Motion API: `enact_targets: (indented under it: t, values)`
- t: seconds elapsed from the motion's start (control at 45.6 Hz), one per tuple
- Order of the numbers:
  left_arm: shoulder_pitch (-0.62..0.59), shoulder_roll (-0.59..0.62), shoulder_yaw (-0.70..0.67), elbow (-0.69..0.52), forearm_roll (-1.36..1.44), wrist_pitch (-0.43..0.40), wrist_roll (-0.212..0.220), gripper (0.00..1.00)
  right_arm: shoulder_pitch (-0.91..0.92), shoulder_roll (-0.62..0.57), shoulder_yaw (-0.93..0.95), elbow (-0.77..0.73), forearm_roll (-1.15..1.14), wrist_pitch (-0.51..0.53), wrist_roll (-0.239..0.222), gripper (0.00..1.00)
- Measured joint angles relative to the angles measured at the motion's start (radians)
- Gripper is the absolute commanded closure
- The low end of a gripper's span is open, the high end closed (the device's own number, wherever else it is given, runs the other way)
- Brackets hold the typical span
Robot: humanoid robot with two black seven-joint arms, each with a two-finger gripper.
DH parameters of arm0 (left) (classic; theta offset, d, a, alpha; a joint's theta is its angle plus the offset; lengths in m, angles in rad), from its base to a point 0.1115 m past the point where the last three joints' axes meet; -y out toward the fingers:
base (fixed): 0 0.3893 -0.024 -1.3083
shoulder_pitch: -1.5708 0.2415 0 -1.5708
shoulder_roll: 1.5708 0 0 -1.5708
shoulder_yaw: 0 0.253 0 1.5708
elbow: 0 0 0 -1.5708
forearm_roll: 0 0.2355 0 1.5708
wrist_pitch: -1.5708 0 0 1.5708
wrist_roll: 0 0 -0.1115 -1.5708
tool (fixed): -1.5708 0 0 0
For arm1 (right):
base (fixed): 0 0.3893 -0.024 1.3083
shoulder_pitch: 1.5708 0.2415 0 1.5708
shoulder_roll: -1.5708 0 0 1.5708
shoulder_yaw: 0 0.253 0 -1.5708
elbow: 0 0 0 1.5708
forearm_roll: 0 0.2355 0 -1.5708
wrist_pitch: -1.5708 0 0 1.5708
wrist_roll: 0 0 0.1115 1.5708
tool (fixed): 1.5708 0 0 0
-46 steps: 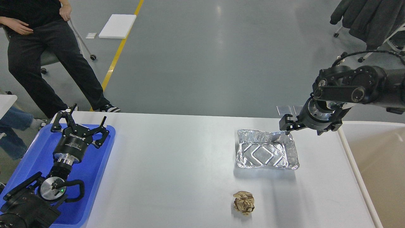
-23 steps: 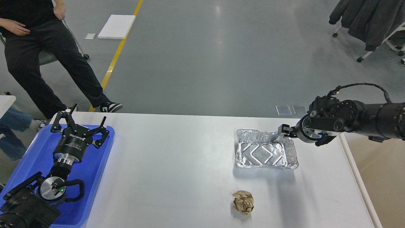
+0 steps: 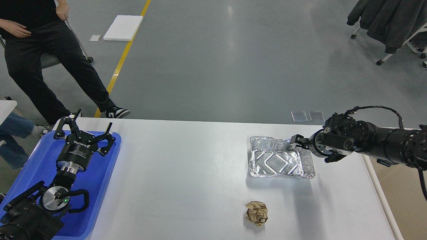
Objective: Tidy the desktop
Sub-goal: 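Lower the right gripper onto the foil tray's edge nearest it, then close the right gripper on the foil tray edge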
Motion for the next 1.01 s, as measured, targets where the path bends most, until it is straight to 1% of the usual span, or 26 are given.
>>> enact_targets:
  t: [0.176, 0.329, 0.483, 0.571, 0.593, 0.615, 0.658, 0.746, 0.812, 0.878, 0.9, 0.944, 1.01]
  values:
    - [0.0, 0.0, 0.0, 0.0, 0.0, 0.0, 0.0, 0.01, -0.053, 0.02, 0.016, -0.054, -0.048, -0.005, 0.027, 0.01]
    - [0.0, 0.0, 0.0, 0.0, 0.0, 0.0, 0.0, 0.01, -0.093, 0.036, 0.031, -0.11, -0.076, -0.01, 0.065, 0.01]
    - [0.0, 0.0, 0.0, 0.0, 0.0, 0.0, 0.0, 0.01, -0.133, 0.048, 0.039, -0.173, -0.11, -0.012, 0.09, 0.01]
    - [0.0, 0.0, 0.0, 0.0, 0.0, 0.0, -0.001, 0.01, -0.151, 0.052, 0.041, -0.197, -0.128, -0.013, 0.101, 0.05]
    - [0.0, 0.0, 0.0, 0.0, 0.0, 0.0, -0.001, 0.01, -0.154, 0.053, 0.041, -0.203, -0.131, -0.013, 0.104, 0.07]
    - [0.0, 0.0, 0.0, 0.0, 0.0, 0.0, -0.001, 0.01, -0.159, 0.053, 0.042, -0.209, -0.135, -0.014, 0.11, 0.11]
    - [0.0, 0.0, 0.0, 0.0, 0.0, 0.0, -0.001, 0.01, -0.166, 0.055, 0.042, -0.216, -0.14, -0.014, 0.117, 0.22]
    - [0.0, 0.0, 0.0, 0.0, 0.0, 0.0, -0.001, 0.01, -0.176, 0.056, 0.044, -0.228, -0.148, -0.015, 0.13, 0.34]
    - [0.0, 0.0, 0.0, 0.0, 0.0, 0.0, -0.001, 0.01, -0.181, 0.057, 0.045, -0.233, -0.152, -0.016, 0.138, 0.5]
    - [0.0, 0.0, 0.0, 0.0, 0.0, 0.0, -0.001, 0.01, -0.185, 0.058, 0.046, -0.234, -0.154, -0.016, 0.144, 0.55]
    - [0.0, 0.0, 0.0, 0.0, 0.0, 0.0, -0.001, 0.01, -0.186, 0.058, 0.046, -0.234, -0.154, -0.016, 0.144, 0.58]
    - [0.0, 0.0, 0.0, 0.0, 0.0, 0.0, -0.001, 0.01, -0.188, 0.058, 0.048, -0.234, -0.155, -0.016, 0.146, 0.7]
    - [0.0, 0.0, 0.0, 0.0, 0.0, 0.0, -0.001, 0.01, -0.191, 0.059, 0.053, -0.234, -0.156, -0.016, 0.149, 0.82]
